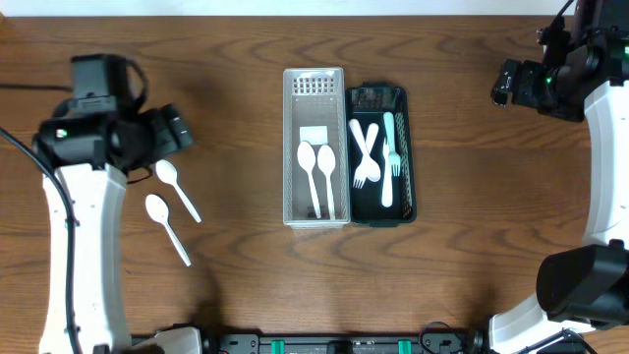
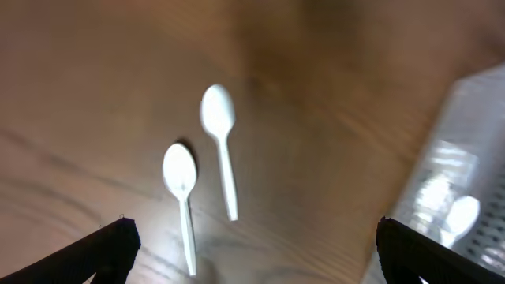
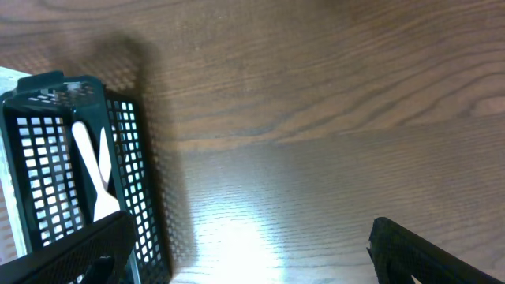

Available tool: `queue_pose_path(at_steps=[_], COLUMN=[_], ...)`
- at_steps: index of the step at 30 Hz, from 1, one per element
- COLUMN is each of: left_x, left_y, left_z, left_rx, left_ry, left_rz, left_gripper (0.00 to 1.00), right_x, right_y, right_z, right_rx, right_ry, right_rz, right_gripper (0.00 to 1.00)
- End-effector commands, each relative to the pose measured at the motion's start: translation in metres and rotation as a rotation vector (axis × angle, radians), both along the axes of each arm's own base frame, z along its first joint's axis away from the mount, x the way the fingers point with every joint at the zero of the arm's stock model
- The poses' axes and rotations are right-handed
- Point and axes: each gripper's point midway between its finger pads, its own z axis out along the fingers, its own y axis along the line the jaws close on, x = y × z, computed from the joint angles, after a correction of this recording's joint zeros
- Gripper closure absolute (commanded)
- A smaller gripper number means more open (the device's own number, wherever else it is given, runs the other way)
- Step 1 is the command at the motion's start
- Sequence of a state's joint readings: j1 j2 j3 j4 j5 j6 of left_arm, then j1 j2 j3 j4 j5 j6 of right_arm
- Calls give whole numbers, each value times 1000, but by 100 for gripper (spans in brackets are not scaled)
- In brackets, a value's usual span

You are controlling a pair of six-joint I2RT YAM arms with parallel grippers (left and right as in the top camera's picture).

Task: Pack container
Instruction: 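Move the left gripper back and grasp a third white spoon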

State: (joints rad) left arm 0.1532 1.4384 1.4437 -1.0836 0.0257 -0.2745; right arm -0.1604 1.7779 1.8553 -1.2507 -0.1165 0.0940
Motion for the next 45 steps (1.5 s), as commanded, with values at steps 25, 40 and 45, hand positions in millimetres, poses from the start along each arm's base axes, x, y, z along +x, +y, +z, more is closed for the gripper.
queue_pose_path(at_steps=[25, 40, 45], left_x=[-1, 11, 7], left_y=[-1, 1, -3], left_z=[-178, -197, -214], left_rx=[-203, -192, -198], left_ry=[256, 250, 298], left_rz=[52, 34, 16], left_gripper=[2, 1, 1], right_x=[-3, -6, -6], right_y=[4, 4, 4], right_z=[-6, -7, -7], right_rx=[3, 5, 5], right_ry=[27, 38, 39], right_rz=[28, 30, 30], right_gripper=[3, 3, 3])
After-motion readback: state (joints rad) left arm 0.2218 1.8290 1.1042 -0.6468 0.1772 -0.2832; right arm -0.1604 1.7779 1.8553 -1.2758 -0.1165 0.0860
